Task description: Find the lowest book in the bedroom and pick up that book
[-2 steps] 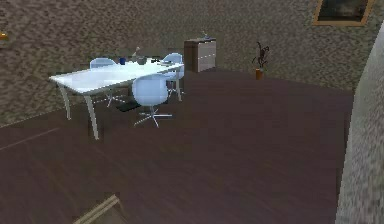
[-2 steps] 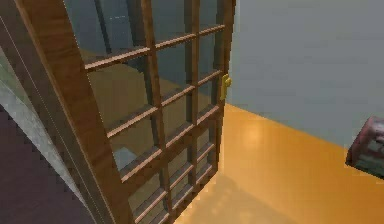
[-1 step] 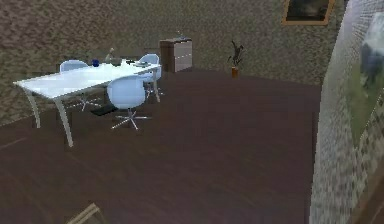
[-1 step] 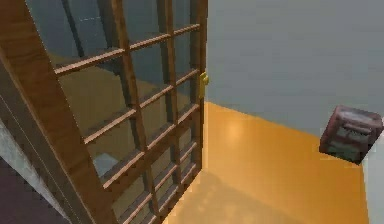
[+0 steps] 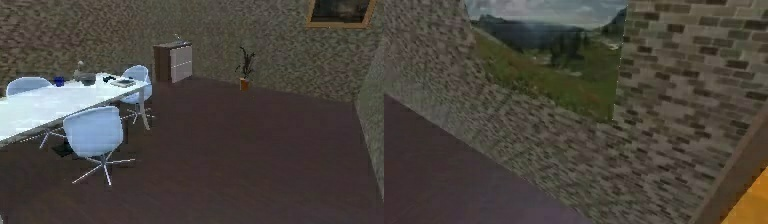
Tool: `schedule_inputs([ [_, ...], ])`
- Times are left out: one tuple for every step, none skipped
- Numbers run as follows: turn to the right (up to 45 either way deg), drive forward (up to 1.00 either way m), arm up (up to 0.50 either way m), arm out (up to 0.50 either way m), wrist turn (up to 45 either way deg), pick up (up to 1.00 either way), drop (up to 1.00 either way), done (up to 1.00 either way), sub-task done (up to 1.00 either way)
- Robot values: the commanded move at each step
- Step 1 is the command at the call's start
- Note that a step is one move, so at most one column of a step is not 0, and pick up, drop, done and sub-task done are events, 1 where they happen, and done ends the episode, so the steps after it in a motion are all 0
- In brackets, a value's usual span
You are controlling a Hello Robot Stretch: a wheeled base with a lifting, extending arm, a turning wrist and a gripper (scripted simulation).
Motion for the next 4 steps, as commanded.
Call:
schedule_inputs([
  [0.0, 1.0, 0.0, 0.0, 0.0, 0.0, 0.0, 0.0, 0.0],
  [0.0, 1.0, 0.0, 0.0, 0.0, 0.0, 0.0, 0.0, 0.0],
  [0.0, 1.0, 0.0, 0.0, 0.0, 0.0, 0.0, 0.0, 0.0],
  [0.0, 1.0, 0.0, 0.0, 0.0, 0.0, 0.0, 0.0, 0.0],
])
